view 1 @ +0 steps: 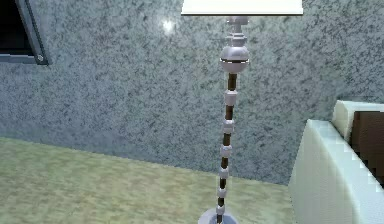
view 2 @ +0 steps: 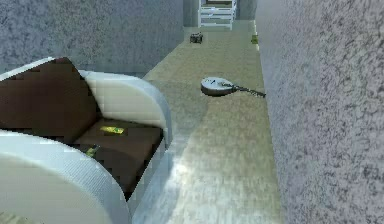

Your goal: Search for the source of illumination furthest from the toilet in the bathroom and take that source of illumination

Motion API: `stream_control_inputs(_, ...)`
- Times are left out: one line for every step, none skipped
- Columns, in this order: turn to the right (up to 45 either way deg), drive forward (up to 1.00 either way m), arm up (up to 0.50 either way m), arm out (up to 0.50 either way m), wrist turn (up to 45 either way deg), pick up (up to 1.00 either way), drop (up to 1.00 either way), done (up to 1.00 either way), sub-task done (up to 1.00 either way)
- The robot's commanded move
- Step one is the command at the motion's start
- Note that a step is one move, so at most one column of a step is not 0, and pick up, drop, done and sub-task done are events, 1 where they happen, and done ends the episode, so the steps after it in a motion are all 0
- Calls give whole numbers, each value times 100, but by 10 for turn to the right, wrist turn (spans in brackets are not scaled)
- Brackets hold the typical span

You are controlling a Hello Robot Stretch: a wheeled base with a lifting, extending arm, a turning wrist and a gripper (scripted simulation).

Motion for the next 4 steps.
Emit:
stream_control_inputs(120,0,0,0,0,0,0,0,0)
stream_control_inputs(0,5,0,0,0,0,0,0,0)
stream_control_inputs(-450,0,0,0,0,0,0,0,0)
stream_control_inputs(-90,0,0,0,0,0,0,0,0)
